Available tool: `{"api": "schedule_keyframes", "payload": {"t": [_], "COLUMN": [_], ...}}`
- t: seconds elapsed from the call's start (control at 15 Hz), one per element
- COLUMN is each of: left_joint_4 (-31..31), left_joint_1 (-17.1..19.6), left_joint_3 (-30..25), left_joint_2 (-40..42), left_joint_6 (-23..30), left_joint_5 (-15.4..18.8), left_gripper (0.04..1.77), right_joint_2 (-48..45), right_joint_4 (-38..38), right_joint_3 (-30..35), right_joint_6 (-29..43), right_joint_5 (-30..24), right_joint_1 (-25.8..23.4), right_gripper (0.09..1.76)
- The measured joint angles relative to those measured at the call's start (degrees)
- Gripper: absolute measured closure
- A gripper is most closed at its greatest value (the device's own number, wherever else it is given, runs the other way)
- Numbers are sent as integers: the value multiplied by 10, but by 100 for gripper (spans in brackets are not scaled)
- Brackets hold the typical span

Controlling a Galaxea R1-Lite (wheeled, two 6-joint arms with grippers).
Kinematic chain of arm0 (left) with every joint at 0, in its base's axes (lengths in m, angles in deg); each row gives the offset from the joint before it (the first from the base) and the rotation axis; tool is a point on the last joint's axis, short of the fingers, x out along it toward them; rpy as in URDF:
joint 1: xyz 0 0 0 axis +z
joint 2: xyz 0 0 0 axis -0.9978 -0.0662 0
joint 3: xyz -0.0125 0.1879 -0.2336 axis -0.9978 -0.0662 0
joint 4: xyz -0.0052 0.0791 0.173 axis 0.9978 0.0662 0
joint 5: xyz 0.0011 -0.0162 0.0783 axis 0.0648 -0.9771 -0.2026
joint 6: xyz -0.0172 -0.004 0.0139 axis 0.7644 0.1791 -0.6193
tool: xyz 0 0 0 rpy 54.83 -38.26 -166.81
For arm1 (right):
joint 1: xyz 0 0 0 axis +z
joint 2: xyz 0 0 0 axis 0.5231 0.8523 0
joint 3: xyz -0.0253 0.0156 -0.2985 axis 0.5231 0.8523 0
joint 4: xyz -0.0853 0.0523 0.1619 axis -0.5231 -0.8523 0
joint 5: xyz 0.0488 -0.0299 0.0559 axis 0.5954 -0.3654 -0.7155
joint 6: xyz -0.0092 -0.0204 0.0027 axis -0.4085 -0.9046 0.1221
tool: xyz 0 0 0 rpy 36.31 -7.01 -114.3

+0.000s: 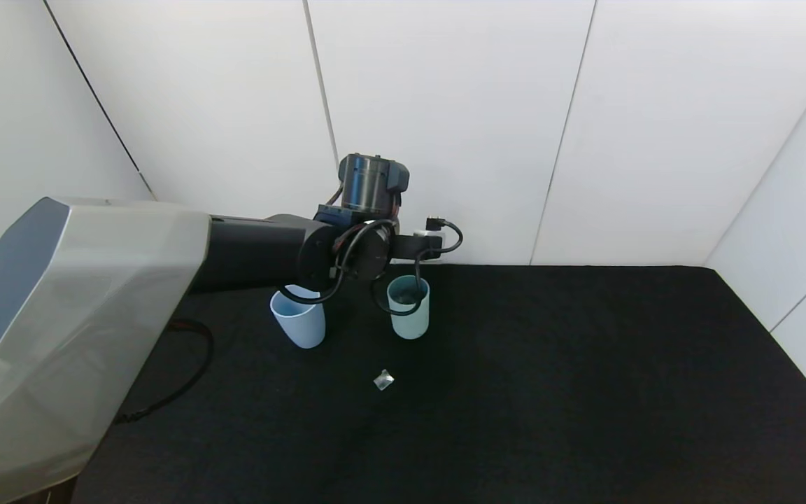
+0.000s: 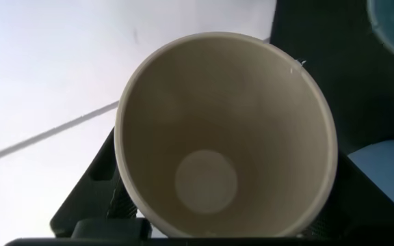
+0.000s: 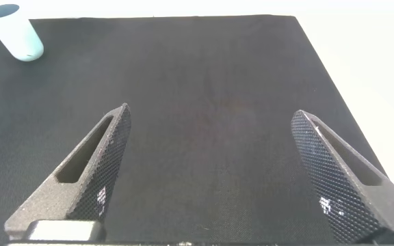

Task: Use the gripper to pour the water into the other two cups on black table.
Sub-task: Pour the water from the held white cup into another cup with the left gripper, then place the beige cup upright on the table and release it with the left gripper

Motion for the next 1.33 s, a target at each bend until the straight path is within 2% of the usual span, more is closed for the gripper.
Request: {"api": "schedule_keyframes", "payload": {"t": [0.27, 0.6, 0.73, 0.87, 1.0, 1.13, 1.33], "left_joint_4": [0, 6, 5, 1, -1, -10, -66], "left_joint_1": [1, 7, 15, 18, 21, 21, 21], "left_joint_3": [-25, -50, -72, -108, -145, -184, -277], "left_joint_2": [2, 29, 50, 75, 102, 130, 175], "left_joint_6": [110, 286, 347, 414, 508, 588, 665], "left_joint_5": [29, 54, 78, 105, 127, 135, 138], "left_gripper": [53, 53, 53, 53, 53, 53, 53], "right_joint_2": [0, 0, 0, 0, 0, 0, 0], "right_joint_4": [0, 0, 0, 0, 0, 0, 0], "right_joint_3": [0, 0, 0, 0, 0, 0, 0], "right_joint_6": [0, 0, 0, 0, 0, 0, 0], "right_joint_5": [0, 0, 0, 0, 0, 0, 0], "right_joint_1": [0, 0, 0, 0, 0, 0, 0], "right_gripper": [14, 14, 14, 14, 14, 14, 14]}}
